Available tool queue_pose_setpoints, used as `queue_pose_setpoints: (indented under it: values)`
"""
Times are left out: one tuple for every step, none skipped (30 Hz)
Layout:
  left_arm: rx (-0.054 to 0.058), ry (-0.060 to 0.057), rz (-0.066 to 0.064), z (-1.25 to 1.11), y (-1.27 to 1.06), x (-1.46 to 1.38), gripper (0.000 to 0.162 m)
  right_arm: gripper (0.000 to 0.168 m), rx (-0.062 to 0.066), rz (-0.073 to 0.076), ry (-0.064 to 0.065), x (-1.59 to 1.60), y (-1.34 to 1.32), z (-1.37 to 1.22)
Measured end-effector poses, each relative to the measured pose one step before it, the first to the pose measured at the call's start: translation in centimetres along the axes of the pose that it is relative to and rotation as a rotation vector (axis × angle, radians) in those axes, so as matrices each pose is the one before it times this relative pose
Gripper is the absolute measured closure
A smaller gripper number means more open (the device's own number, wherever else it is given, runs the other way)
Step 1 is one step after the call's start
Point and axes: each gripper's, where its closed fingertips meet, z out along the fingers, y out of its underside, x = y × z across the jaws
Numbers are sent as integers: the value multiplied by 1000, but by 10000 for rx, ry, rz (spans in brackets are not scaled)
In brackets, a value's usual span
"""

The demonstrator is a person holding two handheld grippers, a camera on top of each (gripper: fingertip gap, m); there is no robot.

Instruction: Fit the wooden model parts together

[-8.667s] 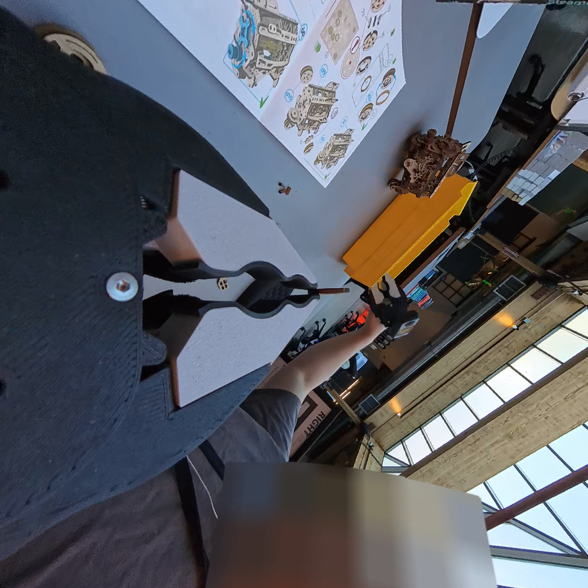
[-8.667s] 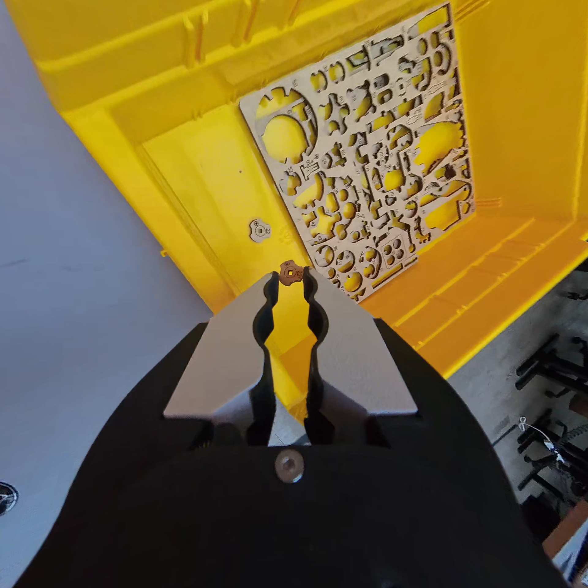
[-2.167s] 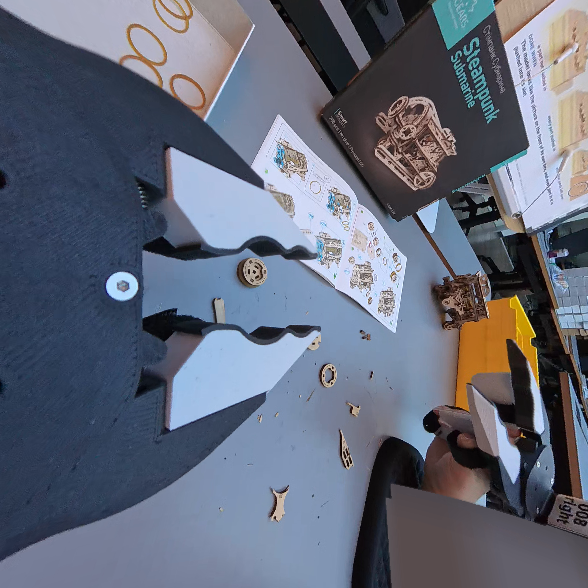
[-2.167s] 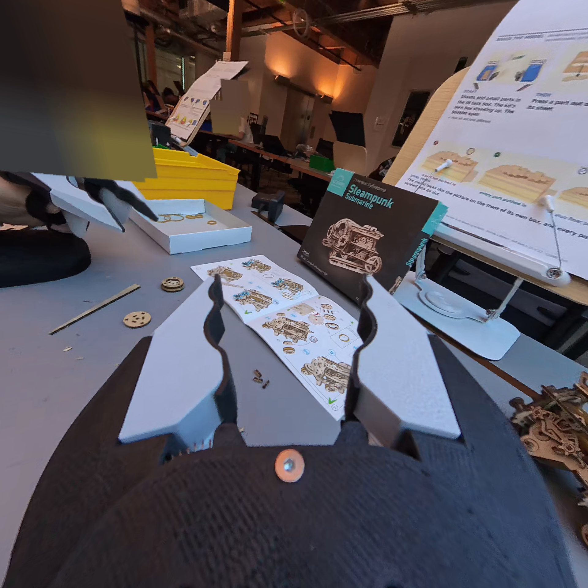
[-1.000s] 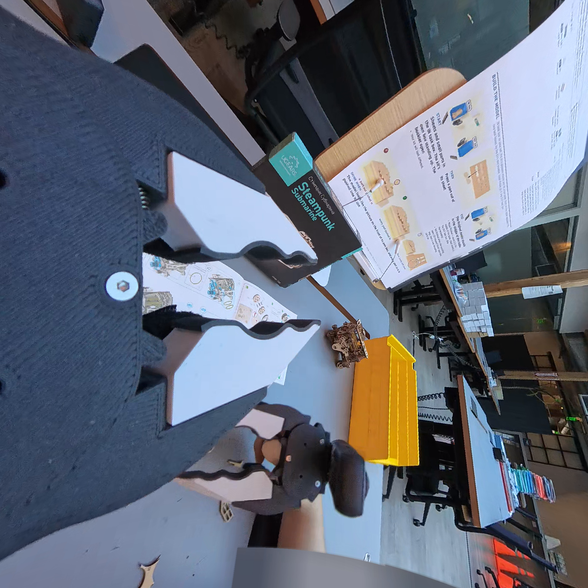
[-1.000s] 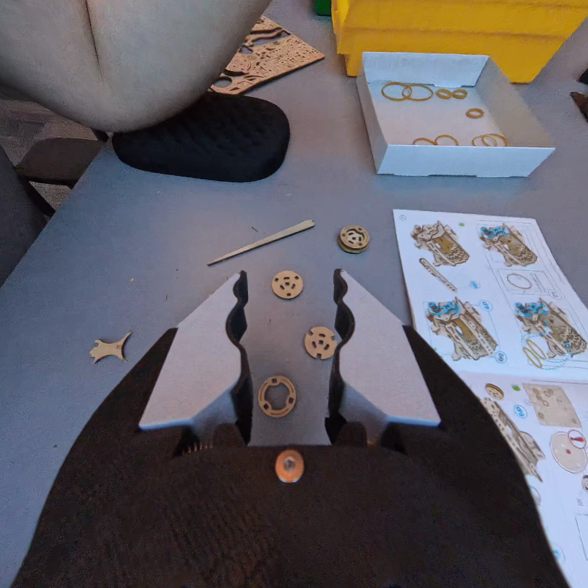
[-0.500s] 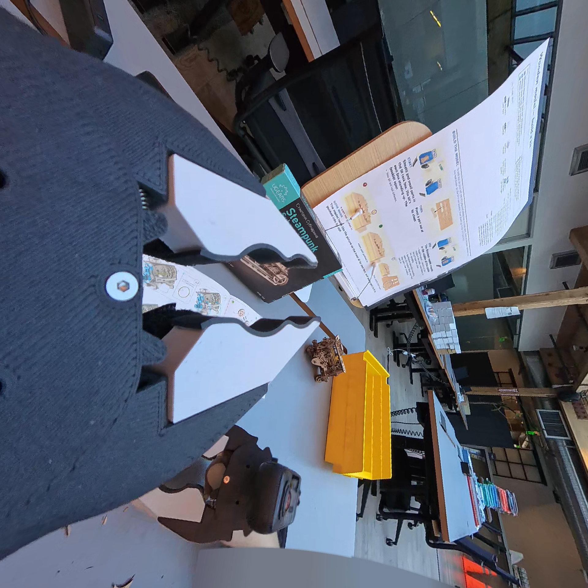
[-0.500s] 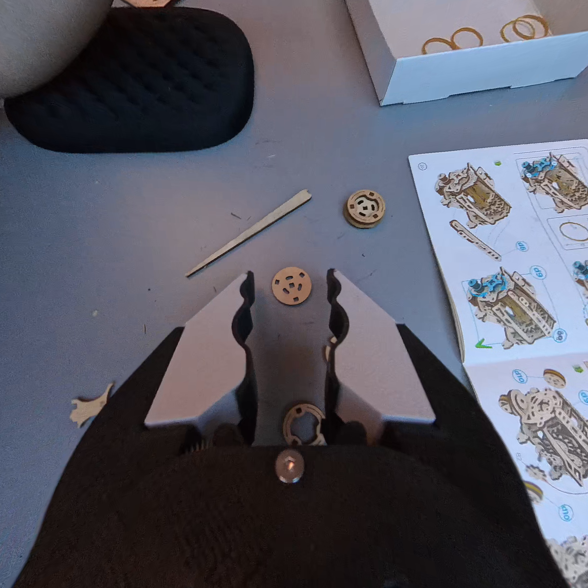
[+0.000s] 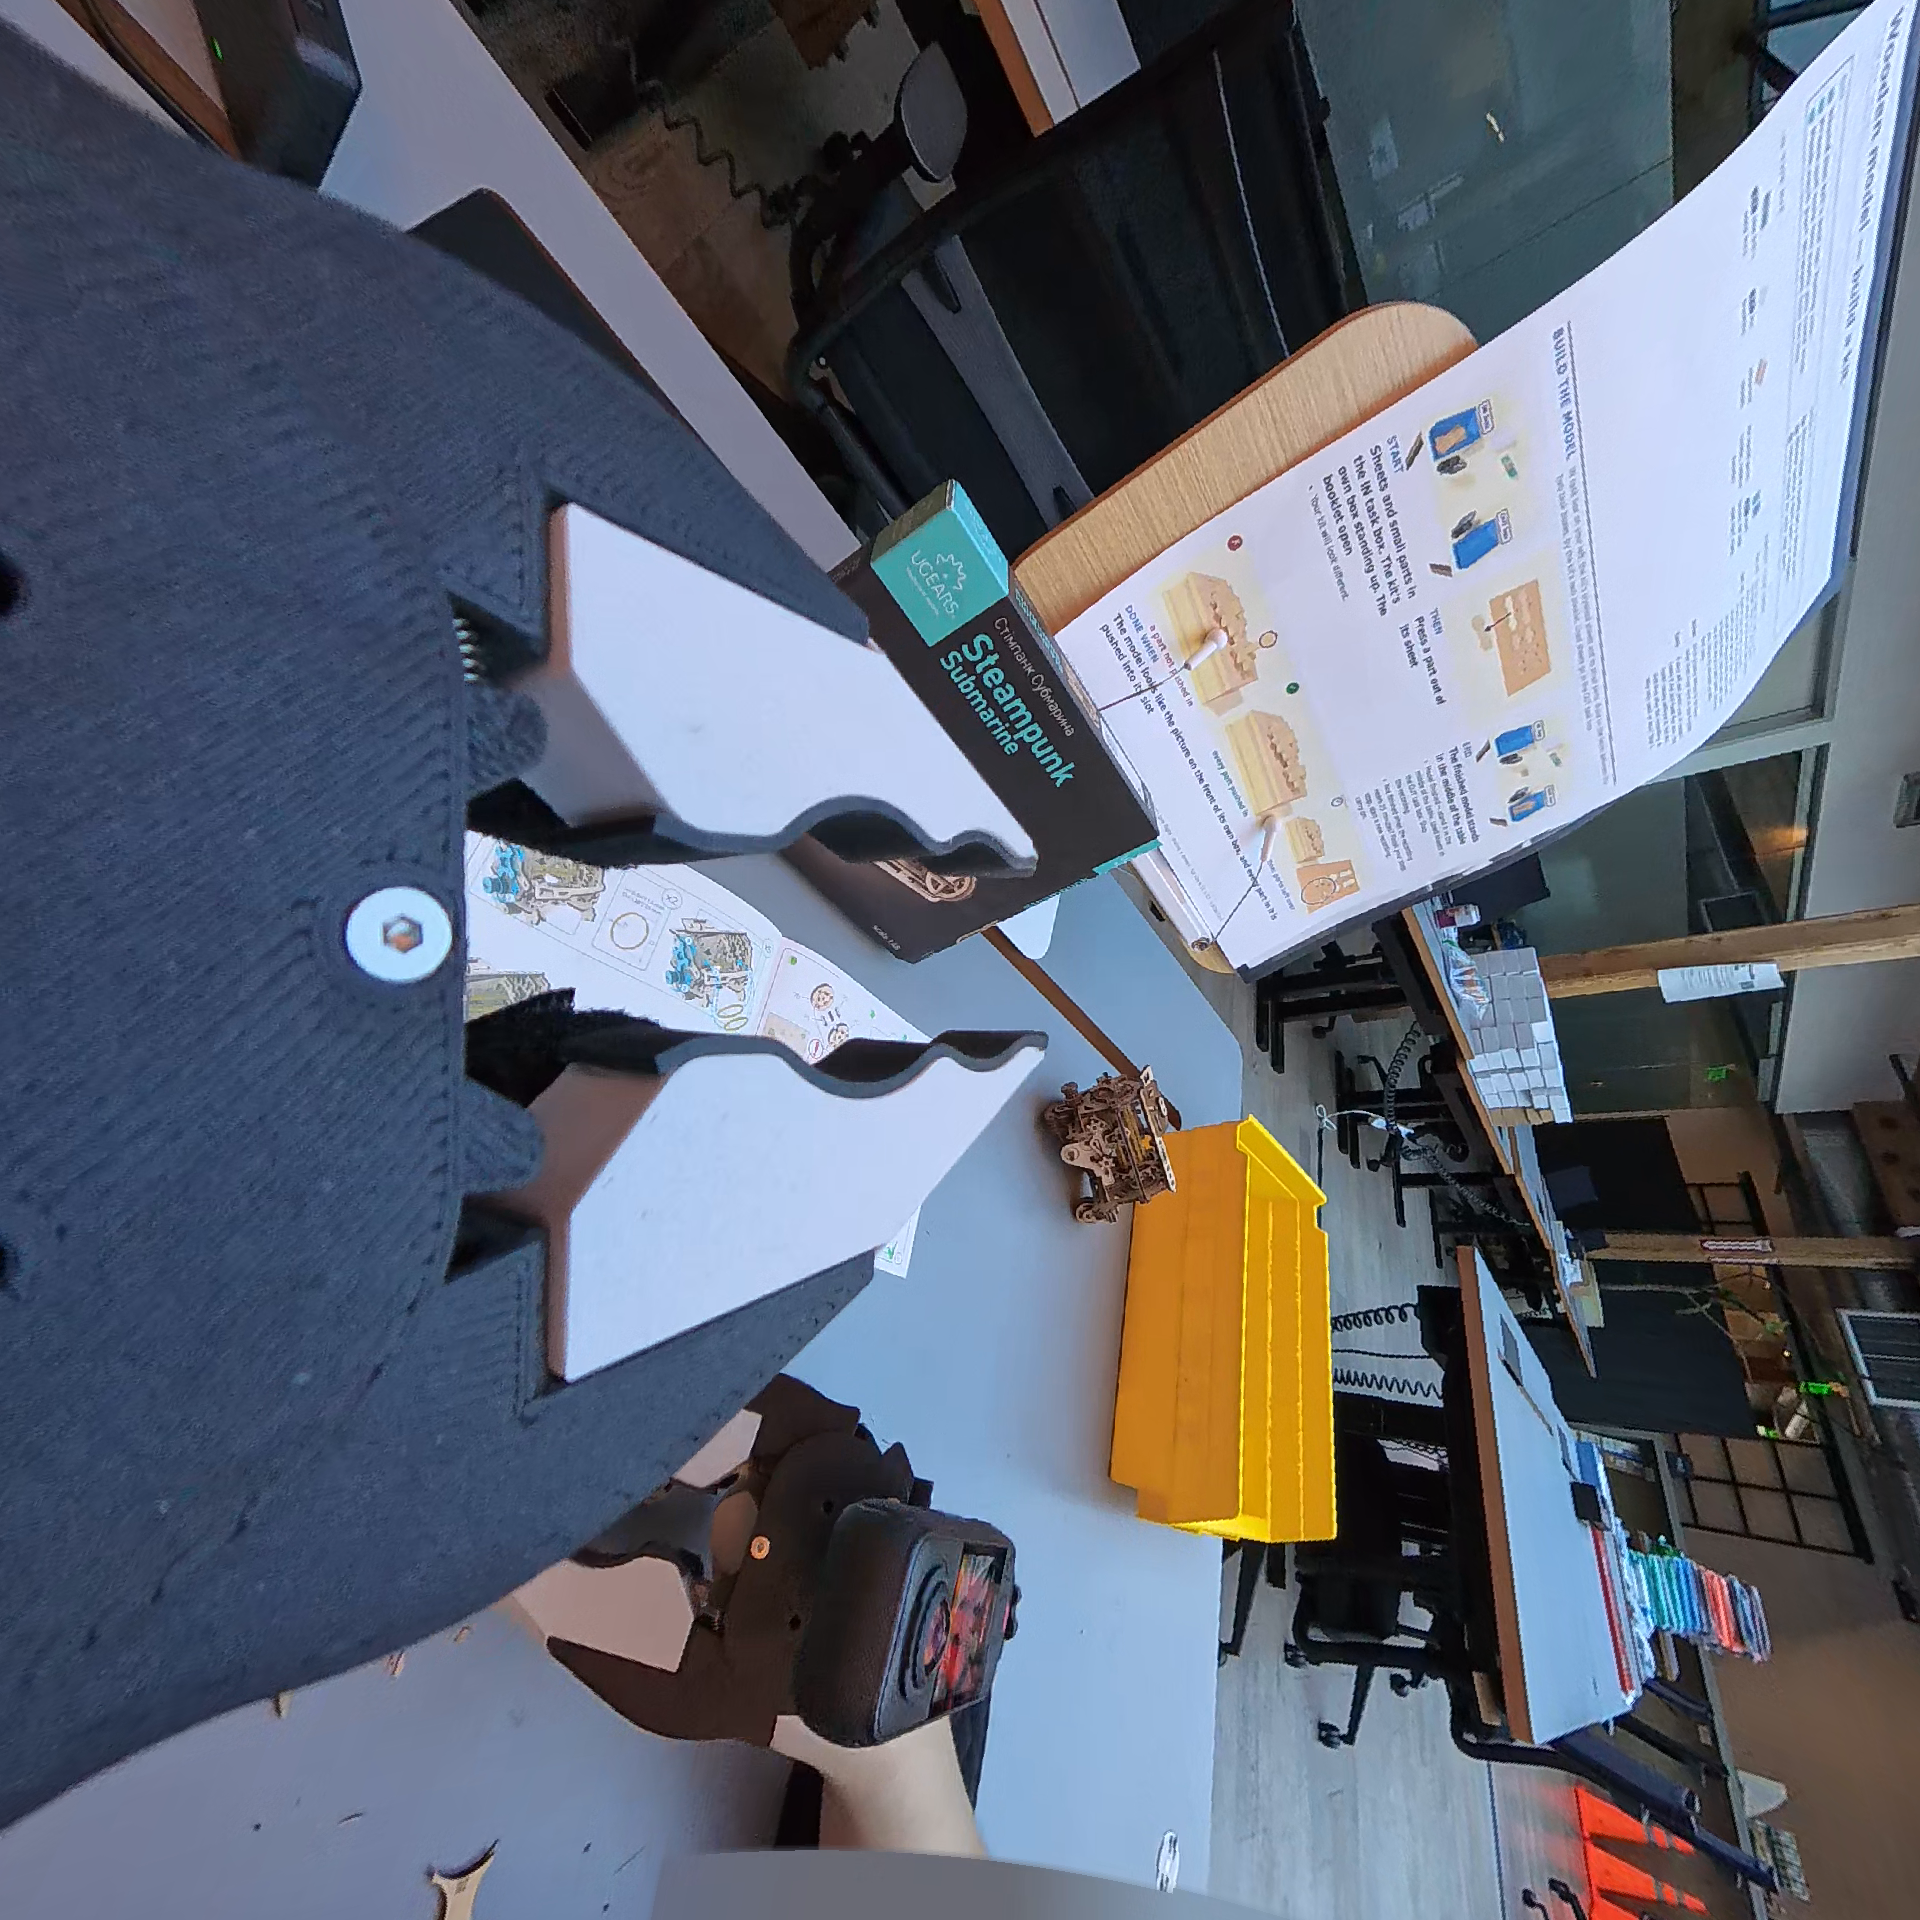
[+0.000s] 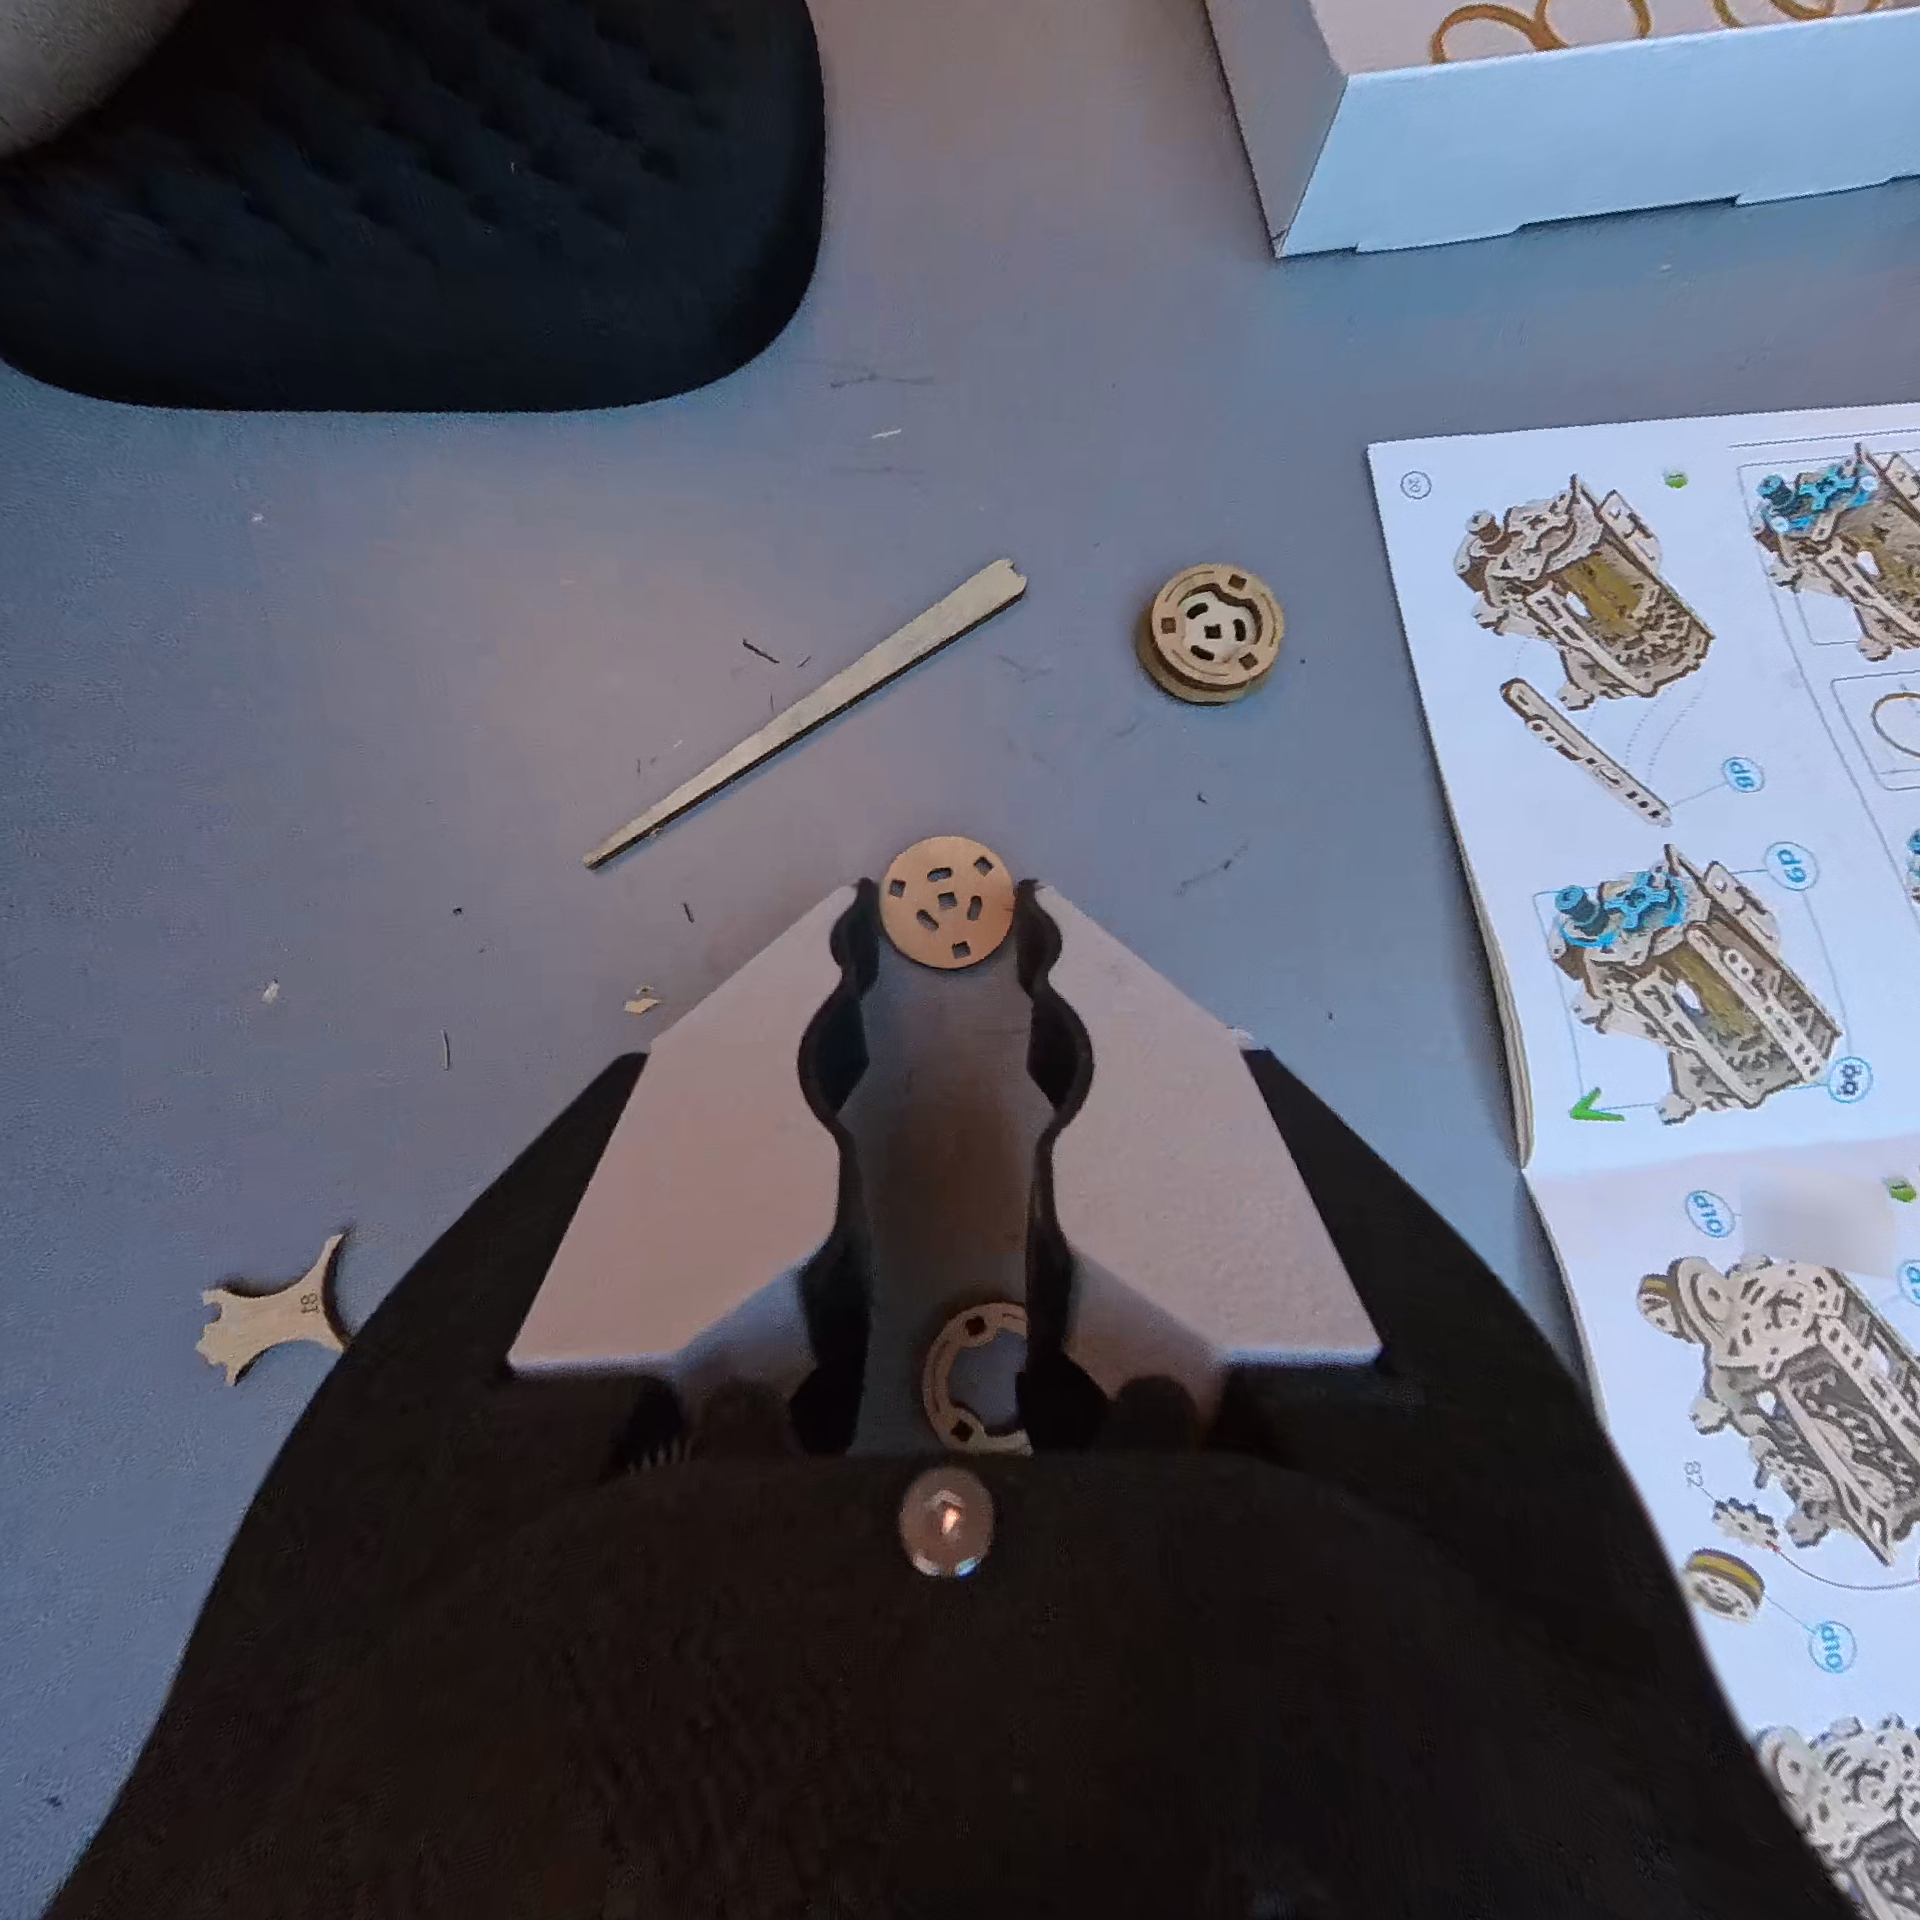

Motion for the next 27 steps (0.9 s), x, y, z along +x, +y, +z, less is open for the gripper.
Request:
queue_pose_setpoints:
  values:
    - [-3,5,-21,17,20,-17,135,144,35,14,-20,13,-22,-12]
    - [-3,0,-13,10,39,-20,135,144,37,29,-24,5,-3,10]
    - [-5,-5,-6,8,32,-34,135,144,32,40,-37,22,-2,-1]
    - [-12,-11,-11,-3,43,-45,135,144,27,12,-5,67,-6,-9]
    - [-6,-18,-15,-13,25,-56,135,144,26,-54,72,173,15,-17]
    - [9,-2,-12,-24,5,-31,135,144,43,-81,38,99,-3,-26]
    - [19,6,-12,-34,-29,-11,135,144,59,-126,30,66,-37,-35]
    - [17,-5,-14,-29,-29,-17,135,144,100,-167,36,48,-86,-63]
    - [10,0,-6,-20,-20,-15,135,144,120,-155,36,34,-155,-84]
    - [-5,0,2,-11,6,5,135,144,90,-95,54,89,-127,-73]
    - [-23,-9,8,-2,42,-16,135,144,104,-51,57,107,-127,-78]
    - [-24,4,12,10,29,13,135,144,139,-60,-13,0,-160,-60]
    - [-16,7,8,2,28,21,135,144,138,-97,-79,-104,-135,-51]
    - [-4,2,4,-4,-7,12,135,144,70,-74,74,129,-29,-47]
    - [4,13,2,-6,-15,21,135,144,-19,-27,147,287,87,-44]
    - [2,14,1,-14,-14,30,135,144,-56,-11,35,134,139,-34]
    - [-8,-3,8,-23,-9,0,135,144,-7,1,27,142,90,-60]
    - [-10,-24,20,-37,4,-39,135,144,32,-4,59,223,35,-101]
    - [-2,-32,24,-38,-16,-62,135,144,-3,-49,21,237,47,-183]
    - [-5,-24,18,-41,-21,-47,135,144,-1,-109,-2,333,25,-202]
    - [4,-24,7,-33,-32,-55,135,144,30,-157,-75,359,-107,-239]
    - [53,-17,-13,-40,-104,-50,135,144,-9,-179,-194,340,-124,-199]
    - [87,22,-54,-15,-161,17,135,144,-115,-171,-346,221,-3,-105]
    - [90,68,-73,7,-188,101,135,143,-90,-98,-181,502,-5,-37]
    - [77,75,-46,14,-149,148,136,144,38,-36,-288,319,-128,16]
    - [34,54,12,23,-89,140,136,144,-22,-19,-405,89,-124,40]
    - [-19,12,52,15,3,58,136,144,-29,-92,-245,198,-81,93]
